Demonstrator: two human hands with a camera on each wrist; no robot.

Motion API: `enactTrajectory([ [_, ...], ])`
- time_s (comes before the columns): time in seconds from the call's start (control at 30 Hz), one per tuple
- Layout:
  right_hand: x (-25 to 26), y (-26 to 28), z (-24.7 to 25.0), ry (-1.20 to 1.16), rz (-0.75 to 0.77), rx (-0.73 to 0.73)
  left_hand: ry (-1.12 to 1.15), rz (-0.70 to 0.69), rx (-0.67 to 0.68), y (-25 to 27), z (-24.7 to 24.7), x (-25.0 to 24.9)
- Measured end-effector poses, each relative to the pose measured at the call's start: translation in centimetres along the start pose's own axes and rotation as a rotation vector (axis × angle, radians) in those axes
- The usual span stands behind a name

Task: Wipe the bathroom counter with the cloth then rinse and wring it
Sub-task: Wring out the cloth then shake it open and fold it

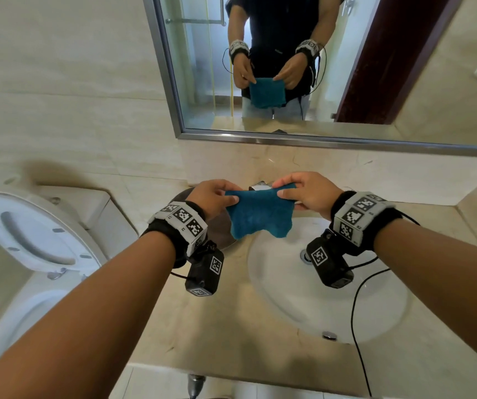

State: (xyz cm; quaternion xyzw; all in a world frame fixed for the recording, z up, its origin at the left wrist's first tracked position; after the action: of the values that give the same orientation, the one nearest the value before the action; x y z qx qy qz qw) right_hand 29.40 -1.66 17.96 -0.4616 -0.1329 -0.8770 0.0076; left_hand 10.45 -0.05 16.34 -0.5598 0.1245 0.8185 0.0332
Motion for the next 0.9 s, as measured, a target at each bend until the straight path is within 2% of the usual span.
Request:
enactTrajectory([
  [0.13, 0.2, -0.7, -0.9, 0.108, -0.006, 0.062, -0.080, -0.001, -0.014, 0.0, 0.9, 0.3],
  [0.3, 0.4, -2.3, -2.3, 0.408, 0.053, 0.048, -0.055, 0.043, -0.025, 0.2, 1.8, 1.4],
  [0.43, 0.8, -3.3, -4.2, 0.608, 0.102, 0.052, -0.124, 0.057, -0.054, 0.0, 3.0, 3.0],
  [0.6, 0.7, -5.0, -6.8, 0.627, 0.082, 0.046, -0.179, 0.122, -0.047, -0.6, 5.1, 6.0],
  [0.7, 1.0, -6.2, -9.1, 0.657, 0.072, 0.091, -0.148, 0.160, -0.065, -1.0, 6.5, 8.5],
  [0.9, -0.7, -9.1, -13.0, 0.652, -0.028, 0.142, -0.190, 0.187, -0.037, -2.6, 8.0, 12.8],
])
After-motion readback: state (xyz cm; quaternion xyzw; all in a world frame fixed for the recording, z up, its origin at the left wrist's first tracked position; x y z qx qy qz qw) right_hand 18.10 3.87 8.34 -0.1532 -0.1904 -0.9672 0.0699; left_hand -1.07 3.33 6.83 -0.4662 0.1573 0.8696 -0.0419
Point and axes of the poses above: each hand's wrist, its own y-axis away from the middle knuckle, its own z-axis out of the back of the hand, x = y × z, the point moved 9 cm from there along -y, towards the middle knuckle, and after that the axes turned 9 degrees about y, right-handed, at the moved point
